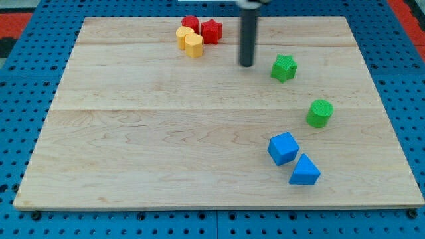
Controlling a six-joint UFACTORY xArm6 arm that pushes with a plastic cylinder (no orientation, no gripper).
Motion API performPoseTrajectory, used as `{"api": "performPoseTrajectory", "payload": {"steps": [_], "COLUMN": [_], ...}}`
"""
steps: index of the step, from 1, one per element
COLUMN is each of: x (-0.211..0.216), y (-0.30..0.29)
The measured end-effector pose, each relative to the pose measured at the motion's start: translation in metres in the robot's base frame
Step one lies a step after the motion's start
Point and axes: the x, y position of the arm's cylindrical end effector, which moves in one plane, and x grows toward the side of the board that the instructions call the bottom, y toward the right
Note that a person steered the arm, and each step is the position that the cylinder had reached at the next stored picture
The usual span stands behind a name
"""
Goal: Move the green blocks to the center of the board
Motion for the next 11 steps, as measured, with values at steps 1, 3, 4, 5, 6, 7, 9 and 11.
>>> {"api": "performPoseTrajectory", "payload": {"steps": [1,3,4,5,6,7,9,11], "x": [0.002,0.040,0.039,0.042,0.062,0.064,0.069,0.109], "y": [0.050,0.068,0.100,0.147,0.132,0.073,-0.005,-0.018]}}
